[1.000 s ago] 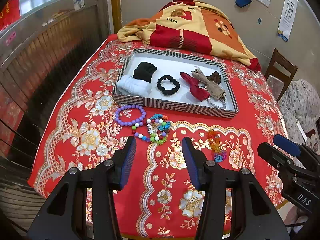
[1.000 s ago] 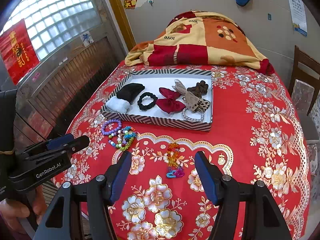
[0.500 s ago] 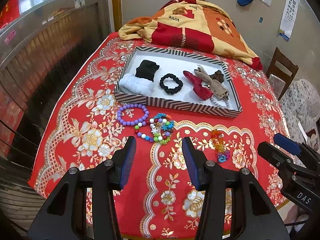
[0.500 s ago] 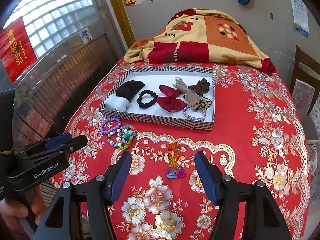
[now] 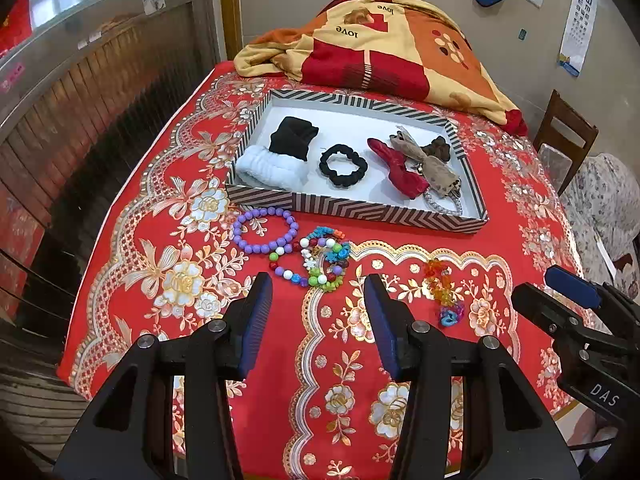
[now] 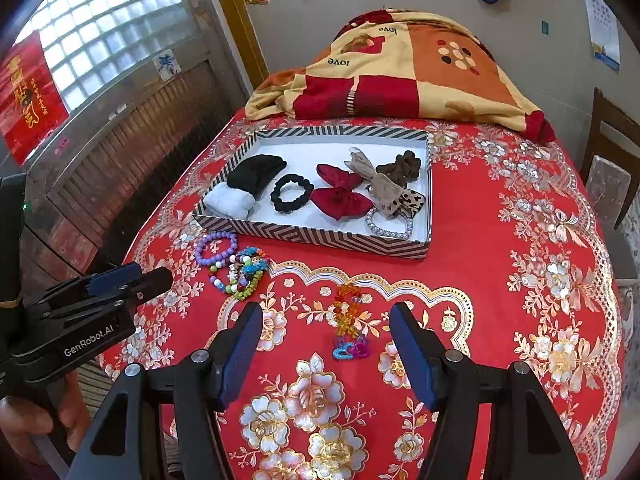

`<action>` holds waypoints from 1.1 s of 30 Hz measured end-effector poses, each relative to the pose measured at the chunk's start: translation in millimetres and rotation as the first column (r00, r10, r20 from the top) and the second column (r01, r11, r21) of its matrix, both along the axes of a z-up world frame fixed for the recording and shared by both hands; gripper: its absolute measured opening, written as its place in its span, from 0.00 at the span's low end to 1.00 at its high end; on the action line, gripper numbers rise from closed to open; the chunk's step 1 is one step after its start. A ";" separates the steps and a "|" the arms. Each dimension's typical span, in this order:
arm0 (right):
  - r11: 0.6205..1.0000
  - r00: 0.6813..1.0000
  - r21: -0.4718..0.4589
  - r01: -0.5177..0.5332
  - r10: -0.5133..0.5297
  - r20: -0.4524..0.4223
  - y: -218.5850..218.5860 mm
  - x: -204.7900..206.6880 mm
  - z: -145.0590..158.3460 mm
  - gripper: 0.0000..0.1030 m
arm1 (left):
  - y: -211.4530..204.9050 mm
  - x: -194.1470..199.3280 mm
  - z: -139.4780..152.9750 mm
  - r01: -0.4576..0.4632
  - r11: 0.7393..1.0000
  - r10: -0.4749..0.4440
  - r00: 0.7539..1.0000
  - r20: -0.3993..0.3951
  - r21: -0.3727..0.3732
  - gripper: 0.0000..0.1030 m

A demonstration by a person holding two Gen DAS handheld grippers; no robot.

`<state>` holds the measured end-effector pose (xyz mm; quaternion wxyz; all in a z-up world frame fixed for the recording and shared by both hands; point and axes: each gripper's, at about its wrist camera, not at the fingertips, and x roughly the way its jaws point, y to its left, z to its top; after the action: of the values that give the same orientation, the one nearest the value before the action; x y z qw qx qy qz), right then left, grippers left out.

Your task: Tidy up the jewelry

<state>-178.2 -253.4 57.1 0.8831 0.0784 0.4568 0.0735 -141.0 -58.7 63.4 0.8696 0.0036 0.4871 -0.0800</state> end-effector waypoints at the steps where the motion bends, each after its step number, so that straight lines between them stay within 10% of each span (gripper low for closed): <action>1: 1.000 1.000 0.000 0.000 0.000 -0.002 0.1 0.7 -0.5 0.62 | 0.1 0.7 -0.3 -0.001 1.000 0.001 1.000 -0.001 0.001 0.46; 33: 0.997 0.994 0.015 -0.070 0.071 -0.086 29.7 31.3 -33.5 0.62 | 90.5 46.2 -30.5 -0.220 0.973 0.206 0.966 -0.159 -0.076 0.46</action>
<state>-146.9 -223.7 23.6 0.8590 0.0705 0.4964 0.1037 -94.7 31.8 32.9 0.8333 -0.0952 0.5445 -0.0088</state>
